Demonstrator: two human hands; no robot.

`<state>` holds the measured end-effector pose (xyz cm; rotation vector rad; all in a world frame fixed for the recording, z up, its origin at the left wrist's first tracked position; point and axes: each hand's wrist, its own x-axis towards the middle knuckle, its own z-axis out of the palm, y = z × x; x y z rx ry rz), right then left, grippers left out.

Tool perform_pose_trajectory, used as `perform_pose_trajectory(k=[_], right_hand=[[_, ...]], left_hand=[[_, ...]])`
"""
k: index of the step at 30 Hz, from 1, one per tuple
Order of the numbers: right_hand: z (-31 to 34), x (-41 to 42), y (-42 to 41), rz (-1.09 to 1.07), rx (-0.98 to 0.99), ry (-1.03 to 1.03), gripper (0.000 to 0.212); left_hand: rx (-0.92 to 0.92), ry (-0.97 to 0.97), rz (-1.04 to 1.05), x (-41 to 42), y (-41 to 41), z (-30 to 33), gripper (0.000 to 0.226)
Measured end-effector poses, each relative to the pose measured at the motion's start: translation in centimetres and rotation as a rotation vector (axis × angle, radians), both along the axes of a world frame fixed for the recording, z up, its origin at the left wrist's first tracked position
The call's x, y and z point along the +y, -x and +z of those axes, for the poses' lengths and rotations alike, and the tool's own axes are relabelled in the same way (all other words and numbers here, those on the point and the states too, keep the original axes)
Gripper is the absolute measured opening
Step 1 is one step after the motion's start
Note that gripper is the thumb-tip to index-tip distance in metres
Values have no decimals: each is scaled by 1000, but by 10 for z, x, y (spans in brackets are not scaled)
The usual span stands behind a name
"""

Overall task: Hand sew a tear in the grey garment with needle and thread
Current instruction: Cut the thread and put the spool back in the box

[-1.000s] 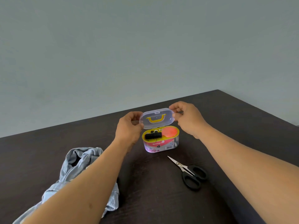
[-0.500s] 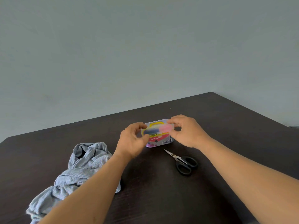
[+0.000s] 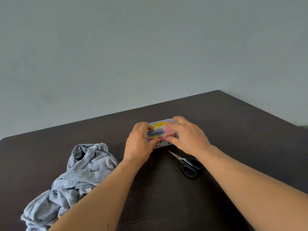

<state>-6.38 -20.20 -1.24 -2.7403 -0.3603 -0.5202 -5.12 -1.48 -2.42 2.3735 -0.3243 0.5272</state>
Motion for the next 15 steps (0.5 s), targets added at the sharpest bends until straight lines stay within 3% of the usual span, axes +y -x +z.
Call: perform_pose_trajectory(k=[15], right_hand=[[-6,8,-3,-51,-59,45,53]], left_hand=[[2,-82,2,-1,1,1,37]])
